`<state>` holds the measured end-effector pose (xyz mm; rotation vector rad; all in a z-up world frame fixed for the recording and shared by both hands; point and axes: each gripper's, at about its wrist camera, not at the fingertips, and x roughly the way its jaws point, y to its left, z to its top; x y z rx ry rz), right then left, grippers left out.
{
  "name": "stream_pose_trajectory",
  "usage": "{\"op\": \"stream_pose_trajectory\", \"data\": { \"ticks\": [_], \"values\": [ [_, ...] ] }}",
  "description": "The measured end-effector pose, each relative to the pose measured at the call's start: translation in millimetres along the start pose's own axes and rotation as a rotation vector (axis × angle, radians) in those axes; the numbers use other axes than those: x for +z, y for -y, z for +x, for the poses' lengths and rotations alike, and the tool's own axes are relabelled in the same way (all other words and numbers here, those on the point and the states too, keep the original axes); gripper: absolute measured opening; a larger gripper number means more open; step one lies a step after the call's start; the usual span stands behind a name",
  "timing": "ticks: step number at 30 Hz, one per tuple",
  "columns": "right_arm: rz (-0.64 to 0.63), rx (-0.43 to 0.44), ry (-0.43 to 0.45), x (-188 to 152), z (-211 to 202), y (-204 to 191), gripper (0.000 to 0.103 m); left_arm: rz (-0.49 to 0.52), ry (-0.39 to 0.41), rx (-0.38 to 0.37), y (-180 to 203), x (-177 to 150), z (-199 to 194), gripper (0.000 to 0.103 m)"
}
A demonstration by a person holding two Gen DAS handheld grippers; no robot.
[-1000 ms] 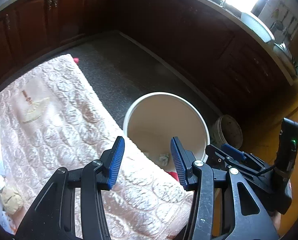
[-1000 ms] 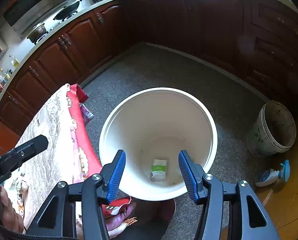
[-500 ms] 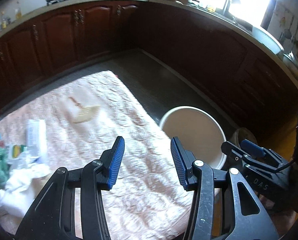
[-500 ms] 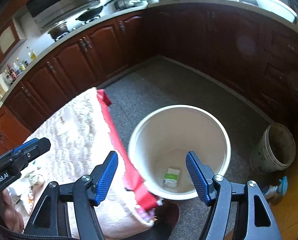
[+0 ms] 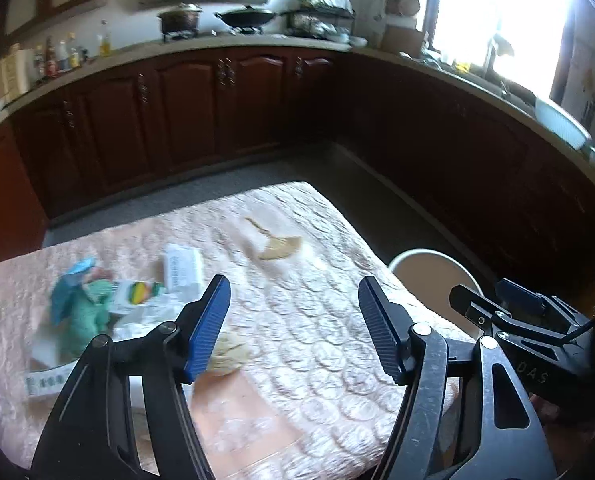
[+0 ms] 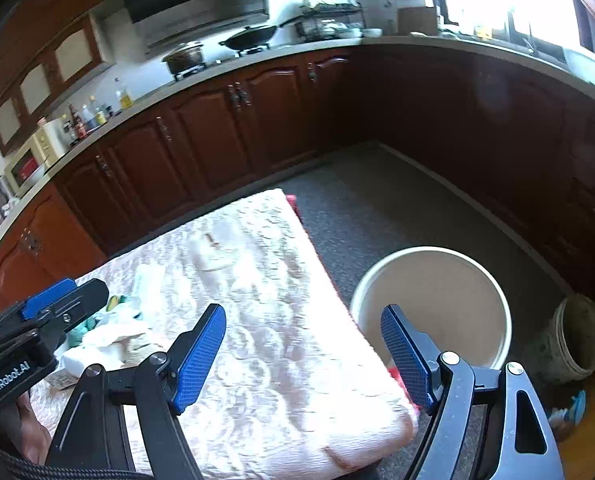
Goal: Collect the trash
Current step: 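Move both open grippers back over the table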
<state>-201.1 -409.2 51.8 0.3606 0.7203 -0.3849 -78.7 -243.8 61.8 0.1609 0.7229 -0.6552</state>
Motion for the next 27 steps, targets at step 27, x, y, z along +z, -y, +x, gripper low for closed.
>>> {"op": "stream_pose_trajectory", "data": {
  "ticks": [27],
  "values": [
    [-0.166, 0.073, 0.031, -10.5, -18.6, -96.2, 0.087, -0.135, 0.029, 0.105, -117.5, -63.0, -70.1, 0.071]
  ]
}}
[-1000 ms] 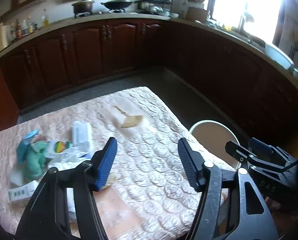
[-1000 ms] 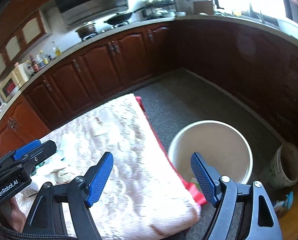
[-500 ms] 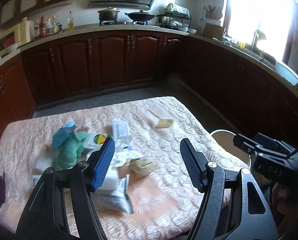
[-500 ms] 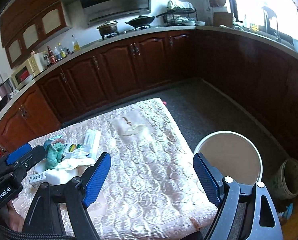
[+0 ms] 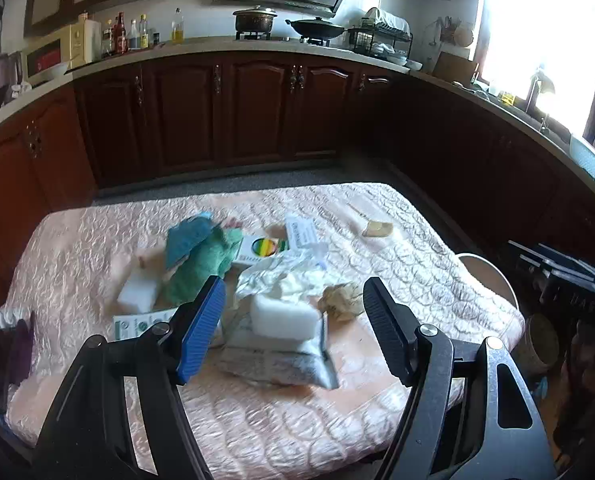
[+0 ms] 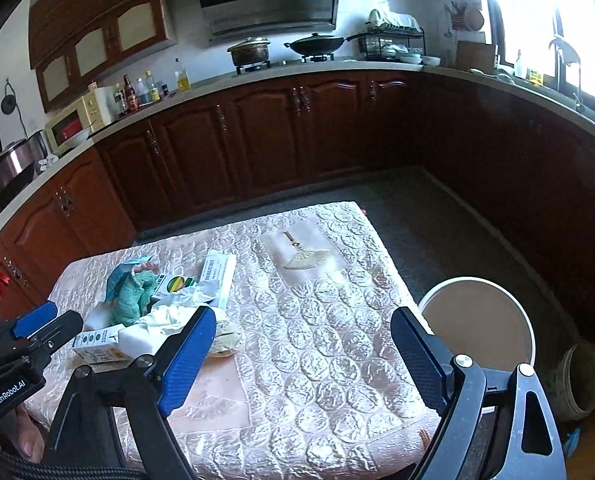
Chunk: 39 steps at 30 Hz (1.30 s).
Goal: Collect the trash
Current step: 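Move both open grippers back over the table, then grasp the beige crumpled cloth with the right gripper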
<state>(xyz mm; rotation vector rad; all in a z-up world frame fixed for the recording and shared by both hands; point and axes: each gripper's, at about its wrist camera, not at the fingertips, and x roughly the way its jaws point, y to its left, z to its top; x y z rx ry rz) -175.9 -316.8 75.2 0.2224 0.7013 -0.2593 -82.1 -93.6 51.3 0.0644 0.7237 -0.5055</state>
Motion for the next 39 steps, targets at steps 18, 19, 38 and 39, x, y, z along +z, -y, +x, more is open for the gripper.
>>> {"op": "stream_pose_trajectory", "data": {
  "ticks": [18, 19, 38, 39],
  "values": [
    [-0.022, 0.093, -0.158, -22.6, 53.1, -21.0, 0.088, -0.088, -0.151, 0.011, -44.7, -27.0, 39.4, 0.071],
    [-0.023, 0.095, -0.166, -23.8, 55.9, -21.6, 0.088, -0.091, -0.164, 0.011, -43.6, -26.0, 44.7, 0.071],
    [0.014, 0.228, -0.319, -33.3, 139.3, -38.0, 0.088, -0.209, -0.272, -0.058, -39.6, -11.3, 113.1, 0.056],
    [0.021, 0.24, -0.328, -33.3, 145.9, -40.4, 0.088, -0.2, -0.267, -0.06, -39.1, -10.4, 112.6, 0.051]
  ]
}}
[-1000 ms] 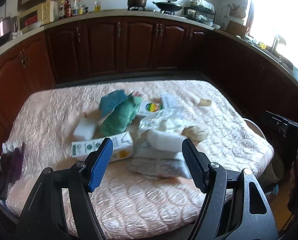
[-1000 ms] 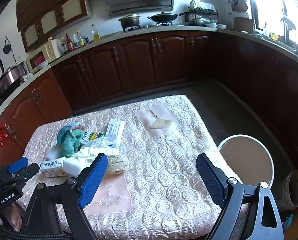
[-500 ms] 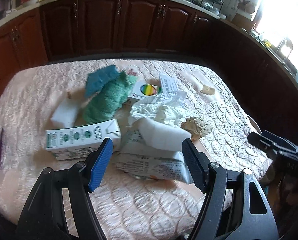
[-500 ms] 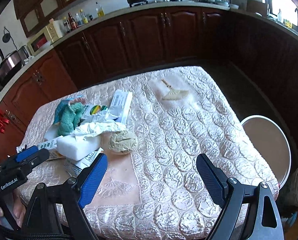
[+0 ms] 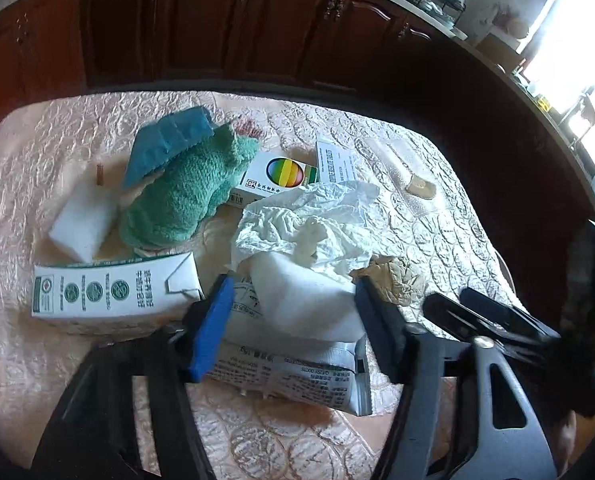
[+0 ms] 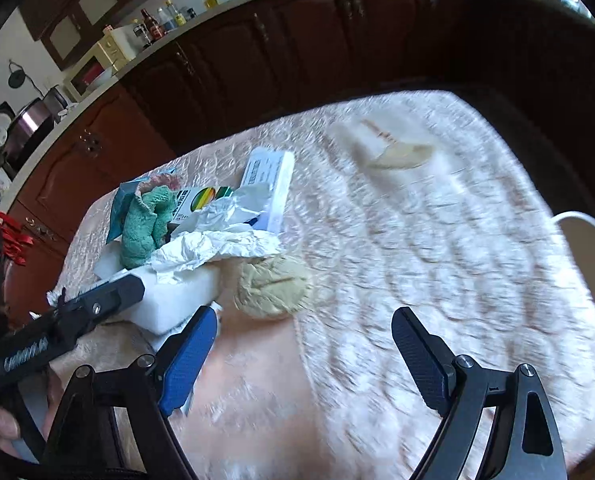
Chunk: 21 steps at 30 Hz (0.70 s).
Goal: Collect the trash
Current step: 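Grasp the beige crumpled cloth with the right gripper, then grasp the white sponge with the left gripper and lift it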
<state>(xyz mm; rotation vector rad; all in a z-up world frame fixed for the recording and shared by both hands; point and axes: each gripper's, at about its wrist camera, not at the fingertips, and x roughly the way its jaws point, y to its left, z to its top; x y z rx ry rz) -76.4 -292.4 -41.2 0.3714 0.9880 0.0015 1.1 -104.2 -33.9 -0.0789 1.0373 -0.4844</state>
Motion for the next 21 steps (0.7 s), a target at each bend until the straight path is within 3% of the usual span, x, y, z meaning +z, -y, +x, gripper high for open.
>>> {"op": "stream_pose_trajectory", "data": {
  "ticks": [1, 3, 5, 7, 11, 21],
  "values": [
    [0.009, 0.014, -0.008, 2.3, 7.8, -0.4, 0.086, 0.006, 0.005, -0.008, 0.5, 1.2, -1.2, 0.04],
    [0.033, 0.034, -0.039, 6.5, 24.9, 0.1, 0.074, 0.014, 0.008, -0.016, 0.6, 4.2, -3.1, 0.038],
    [0.06, 0.077, -0.079, 8.3, 40.4, 1.6, 0.045, 0.015, 0.002, -0.023, -1.1, 5.7, -2.2, 0.035],
    [0.076, 0.106, -0.103, 6.2, 50.2, 2.0, 0.035, 0.008, -0.002, -0.029, -5.5, 5.5, -3.2, 0.032],
    [0.036, 0.106, -0.052, 1.0, 31.4, -3.5, 0.029, 0.027, 0.016, -0.025, -10.0, 1.2, -19.6, 0.024],
    [0.002, 0.129, 0.056, -11.9, -40.2, 1.1, 0.028, 0.122, 0.104, -0.039, -9.4, -5.1, -90.5, 0.014]
  ]
}}
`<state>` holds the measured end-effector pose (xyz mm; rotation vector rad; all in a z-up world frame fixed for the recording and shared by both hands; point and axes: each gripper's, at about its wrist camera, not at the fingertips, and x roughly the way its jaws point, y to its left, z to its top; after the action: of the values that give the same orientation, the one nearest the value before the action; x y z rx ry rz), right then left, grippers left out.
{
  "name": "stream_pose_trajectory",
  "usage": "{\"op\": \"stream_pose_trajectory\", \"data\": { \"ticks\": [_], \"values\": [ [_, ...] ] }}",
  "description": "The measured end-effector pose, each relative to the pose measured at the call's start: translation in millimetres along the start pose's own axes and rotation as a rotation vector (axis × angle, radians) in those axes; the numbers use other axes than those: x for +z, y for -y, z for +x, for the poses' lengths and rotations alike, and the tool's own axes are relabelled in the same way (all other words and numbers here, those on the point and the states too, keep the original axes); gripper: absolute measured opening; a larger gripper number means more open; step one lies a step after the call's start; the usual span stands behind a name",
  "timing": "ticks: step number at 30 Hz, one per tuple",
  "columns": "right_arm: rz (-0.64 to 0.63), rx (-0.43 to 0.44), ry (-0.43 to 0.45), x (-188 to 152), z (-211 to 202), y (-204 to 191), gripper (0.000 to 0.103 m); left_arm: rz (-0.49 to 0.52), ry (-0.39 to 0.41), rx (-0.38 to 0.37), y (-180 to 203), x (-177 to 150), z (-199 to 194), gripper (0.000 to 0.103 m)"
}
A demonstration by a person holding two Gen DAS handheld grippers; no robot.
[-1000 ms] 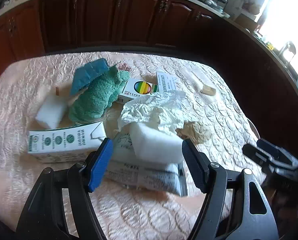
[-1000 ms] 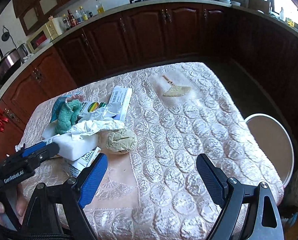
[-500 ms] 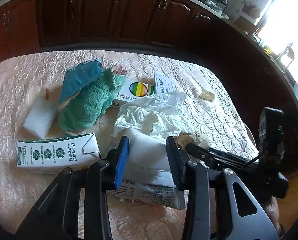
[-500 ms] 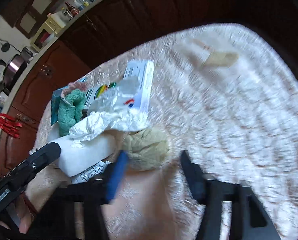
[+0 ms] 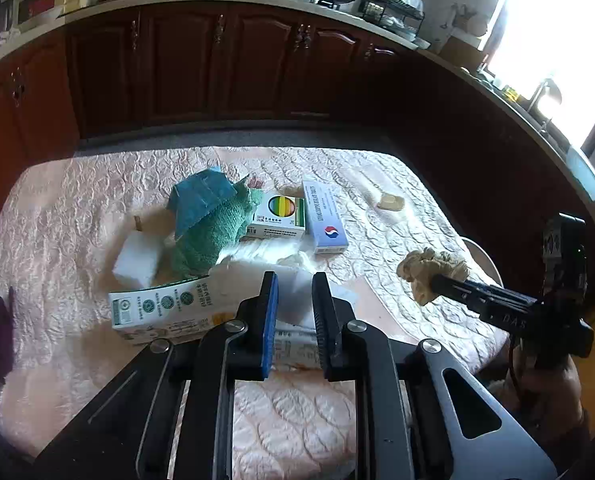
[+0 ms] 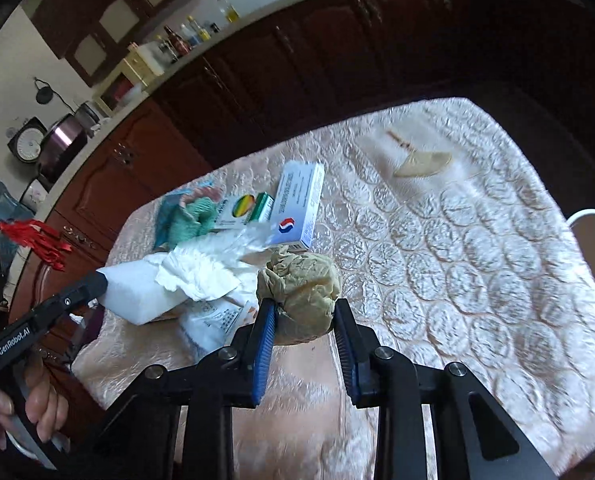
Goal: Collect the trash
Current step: 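Grasp the white sponge with the left gripper and lift it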
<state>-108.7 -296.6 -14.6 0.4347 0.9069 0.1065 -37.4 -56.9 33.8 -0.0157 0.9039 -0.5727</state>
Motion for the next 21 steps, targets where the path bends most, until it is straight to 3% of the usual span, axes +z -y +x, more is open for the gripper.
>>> {"op": "stream_pose_trajectory", "data": {
  "ticks": [3, 12, 15, 18, 19, 20, 21],
  "values": [
    [-0.008, 0.005, 0.025, -1.7, -15.5, 0.0, 0.028, -0.011, 0.019, -0.048, -3.1, -0.7, -17.0, 0.013],
    [-0.032, 0.018, 0.049, -4.3, -33.2, -8.2, 0.028, 0.009, -0.004, -0.051, 0.5, -17.8, -29.5, 0.01],
    [-0.036, 0.022, 0.045, -5.9, -34.3, -10.9, 0.028, 0.022, -0.062, -0.079, 2.2, -24.4, -23.7, 0.01],
    [-0.029, 0.029, 0.041, -8.4, -34.5, -11.4, 0.028, 0.024, -0.126, -0.037, -1.5, -37.1, -7.5, 0.012],
    [-0.028, 0.03, 0.039, -8.5, -33.8, -10.9, 0.028, 0.024, -0.143, -0.03, -2.7, -41.5, -1.9, 0.018],
    [-0.025, 0.029, 0.035, -8.7, -32.8, -10.6, 0.028, 0.019, -0.153, -0.03, -3.5, -45.3, 2.0, 0.036],
    [-0.021, 0.029, 0.029, -9.0, -31.2, -9.5, 0.028, 0.009, -0.161, -0.047, -4.2, -48.8, 5.6, 0.045]
  ]
}}
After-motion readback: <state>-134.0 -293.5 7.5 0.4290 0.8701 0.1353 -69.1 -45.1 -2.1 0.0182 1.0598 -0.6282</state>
